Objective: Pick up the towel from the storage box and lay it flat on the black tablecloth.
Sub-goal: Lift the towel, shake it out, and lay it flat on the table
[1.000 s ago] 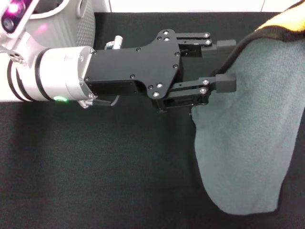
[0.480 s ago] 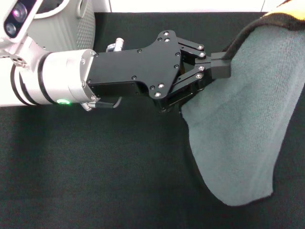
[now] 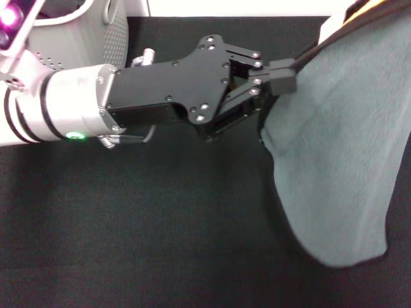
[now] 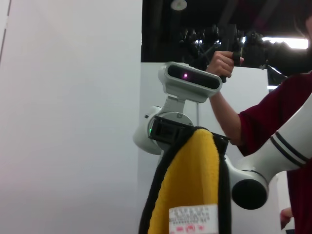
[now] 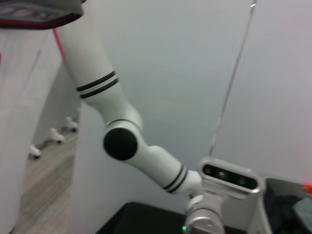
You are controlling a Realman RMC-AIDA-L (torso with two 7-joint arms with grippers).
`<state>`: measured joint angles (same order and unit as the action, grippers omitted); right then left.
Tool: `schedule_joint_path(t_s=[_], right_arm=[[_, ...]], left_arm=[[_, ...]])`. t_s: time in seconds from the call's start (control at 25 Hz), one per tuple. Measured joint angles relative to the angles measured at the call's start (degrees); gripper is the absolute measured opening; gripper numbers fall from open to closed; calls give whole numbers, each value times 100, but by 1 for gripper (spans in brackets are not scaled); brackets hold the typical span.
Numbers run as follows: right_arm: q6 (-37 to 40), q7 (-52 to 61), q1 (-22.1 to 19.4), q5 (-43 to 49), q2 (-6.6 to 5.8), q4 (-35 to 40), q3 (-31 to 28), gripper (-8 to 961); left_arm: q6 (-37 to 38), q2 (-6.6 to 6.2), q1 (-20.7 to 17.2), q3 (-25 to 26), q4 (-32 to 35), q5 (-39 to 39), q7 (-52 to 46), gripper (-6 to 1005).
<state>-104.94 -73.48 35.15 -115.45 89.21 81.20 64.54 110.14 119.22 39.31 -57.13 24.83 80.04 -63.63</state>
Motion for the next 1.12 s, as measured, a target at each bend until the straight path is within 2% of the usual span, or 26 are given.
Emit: schedule_joint_path(t_s=[0.28,0.44,0.56,0.72,0.88,1.12], right_arm=[[11,-43,-201,-37,113,-356,-494,17],[15,-114,-203,50,246,-559,-519,17],[15,-151,-171,160,292,-589,-493,17],[15,-157,-156,184,296,-572,-484,17],[14,-134,-153,151,285,-455,-451,18],[7,-112,-144,142,280,-315,-422,18]], left_arm=[[17,-137,-331,265,271,-75,-108,37],[-4,-154,-416,295,390,-122,-173,48],[-135,-128,-421,378,381,-157,-154,56],[-440,-12,-436,607,395,-131,-151,67],[-684,1,-376,548,371,65,-144,78],[-689,50,-208,439,328,352,-32,312]])
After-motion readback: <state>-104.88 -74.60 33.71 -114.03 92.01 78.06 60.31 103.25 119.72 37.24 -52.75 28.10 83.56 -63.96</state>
